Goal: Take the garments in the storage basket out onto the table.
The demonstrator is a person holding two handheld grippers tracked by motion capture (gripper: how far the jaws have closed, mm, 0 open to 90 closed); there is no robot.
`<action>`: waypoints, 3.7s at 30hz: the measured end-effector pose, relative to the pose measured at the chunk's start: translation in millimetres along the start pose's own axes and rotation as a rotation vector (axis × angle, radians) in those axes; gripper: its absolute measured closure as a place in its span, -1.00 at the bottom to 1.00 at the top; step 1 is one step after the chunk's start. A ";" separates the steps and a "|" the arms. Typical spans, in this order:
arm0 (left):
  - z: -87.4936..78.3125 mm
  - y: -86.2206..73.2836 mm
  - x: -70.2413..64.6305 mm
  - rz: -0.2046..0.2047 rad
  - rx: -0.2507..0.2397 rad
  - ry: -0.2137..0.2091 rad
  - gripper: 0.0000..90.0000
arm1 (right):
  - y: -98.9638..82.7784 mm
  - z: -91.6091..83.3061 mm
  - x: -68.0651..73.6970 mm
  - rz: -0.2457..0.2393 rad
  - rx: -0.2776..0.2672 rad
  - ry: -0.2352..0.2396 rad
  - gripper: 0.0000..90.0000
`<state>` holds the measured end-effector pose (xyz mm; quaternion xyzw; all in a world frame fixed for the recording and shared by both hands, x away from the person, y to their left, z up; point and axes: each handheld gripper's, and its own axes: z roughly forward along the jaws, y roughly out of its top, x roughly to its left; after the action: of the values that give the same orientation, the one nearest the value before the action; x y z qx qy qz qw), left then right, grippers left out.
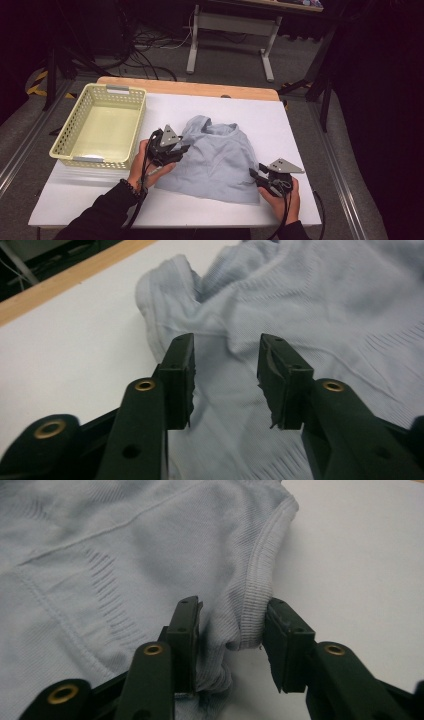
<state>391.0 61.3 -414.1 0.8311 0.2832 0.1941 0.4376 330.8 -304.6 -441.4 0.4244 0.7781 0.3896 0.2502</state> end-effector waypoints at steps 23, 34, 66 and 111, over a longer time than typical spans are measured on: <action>-23.9 -77.8 -23.6 0.113 0.153 -0.204 -0.02 | 82.2 52.6 -52.5 0.023 -0.026 0.035 0.19; -26.5 -77.0 -13.4 0.093 0.185 -0.294 0.80 | 92.6 124.4 -55.6 -0.037 0.249 0.096 0.08; -44.9 -81.4 -43.4 0.216 0.204 -0.284 0.91 | 88.3 112.0 -73.0 0.048 0.104 -0.051 0.38; -36.1 -79.2 -28.0 0.159 0.126 -0.241 0.89 | 67.5 31.8 -56.3 0.082 -0.096 -0.067 0.24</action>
<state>325.2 101.8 -462.9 0.8938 0.1737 0.1090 0.3987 414.1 -317.5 -401.1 0.4564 0.7317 0.4218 0.2800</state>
